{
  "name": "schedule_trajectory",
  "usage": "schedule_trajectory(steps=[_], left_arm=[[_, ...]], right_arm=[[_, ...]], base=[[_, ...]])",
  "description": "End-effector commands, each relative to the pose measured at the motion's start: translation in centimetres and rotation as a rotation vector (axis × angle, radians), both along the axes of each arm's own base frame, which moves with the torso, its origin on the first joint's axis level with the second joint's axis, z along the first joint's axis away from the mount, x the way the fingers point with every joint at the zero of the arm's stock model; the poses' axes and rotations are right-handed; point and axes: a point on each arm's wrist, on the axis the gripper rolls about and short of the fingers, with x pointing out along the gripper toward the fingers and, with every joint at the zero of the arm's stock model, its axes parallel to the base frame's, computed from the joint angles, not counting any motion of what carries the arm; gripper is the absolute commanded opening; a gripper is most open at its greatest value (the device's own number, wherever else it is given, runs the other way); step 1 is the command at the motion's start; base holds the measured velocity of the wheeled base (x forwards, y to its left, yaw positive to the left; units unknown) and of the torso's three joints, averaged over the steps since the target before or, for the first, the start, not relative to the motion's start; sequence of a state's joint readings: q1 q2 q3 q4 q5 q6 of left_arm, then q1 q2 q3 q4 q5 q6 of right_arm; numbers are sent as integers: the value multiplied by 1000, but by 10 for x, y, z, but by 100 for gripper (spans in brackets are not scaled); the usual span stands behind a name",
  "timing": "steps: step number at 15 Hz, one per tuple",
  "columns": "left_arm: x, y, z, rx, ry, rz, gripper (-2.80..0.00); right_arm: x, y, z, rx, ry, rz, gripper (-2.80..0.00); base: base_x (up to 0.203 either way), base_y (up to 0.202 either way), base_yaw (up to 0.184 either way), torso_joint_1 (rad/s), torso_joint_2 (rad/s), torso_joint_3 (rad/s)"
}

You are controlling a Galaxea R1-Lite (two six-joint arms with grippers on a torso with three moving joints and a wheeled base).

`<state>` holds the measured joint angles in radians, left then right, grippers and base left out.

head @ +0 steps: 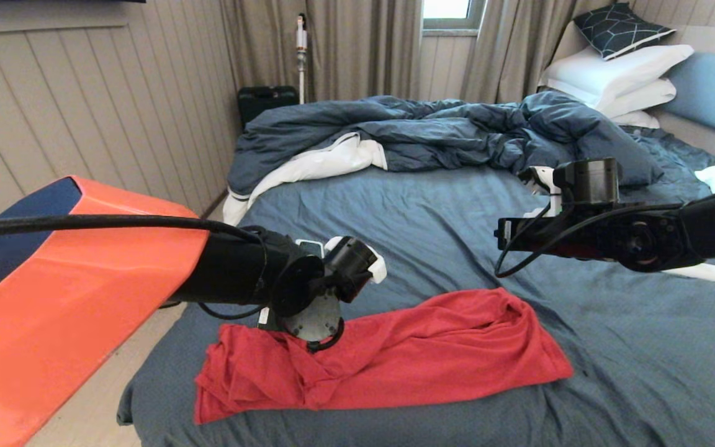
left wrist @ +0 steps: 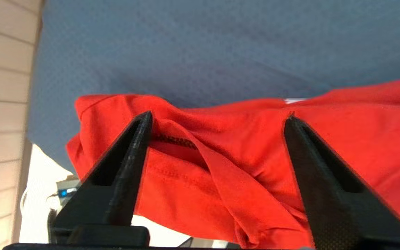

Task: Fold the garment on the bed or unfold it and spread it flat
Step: Fold the red T-shirt

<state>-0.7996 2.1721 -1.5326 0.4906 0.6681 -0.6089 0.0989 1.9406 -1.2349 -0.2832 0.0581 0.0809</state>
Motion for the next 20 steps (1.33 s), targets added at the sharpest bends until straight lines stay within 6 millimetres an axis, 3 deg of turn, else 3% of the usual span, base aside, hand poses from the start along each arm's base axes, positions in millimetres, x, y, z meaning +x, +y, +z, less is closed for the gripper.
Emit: schedule_trajectory(steps=[1, 4, 7, 16, 20], left_arm=[[5, 1, -7, 15, 10, 8, -280], [13, -8, -20, 15, 21, 0, -280], [12, -8, -19, 12, 21, 0, -280], [-5, 18, -45, 47, 70, 41, -280], [-27, 30, -31, 34, 50, 24, -280]], right_arm=[[1, 0, 0, 1, -2, -1, -280], [1, -1, 1, 1, -4, -2, -280], [1, 0, -1, 1, -2, -1, -280], [2, 1, -4, 0, 7, 4, -280], [3, 3, -6, 1, 12, 7, -280]], base=[[0, 0, 0, 0, 0, 0], [0, 0, 0, 0, 0, 0], [0, 0, 0, 0, 0, 0], [0, 0, 0, 0, 0, 0], [0, 0, 0, 0, 0, 0]])
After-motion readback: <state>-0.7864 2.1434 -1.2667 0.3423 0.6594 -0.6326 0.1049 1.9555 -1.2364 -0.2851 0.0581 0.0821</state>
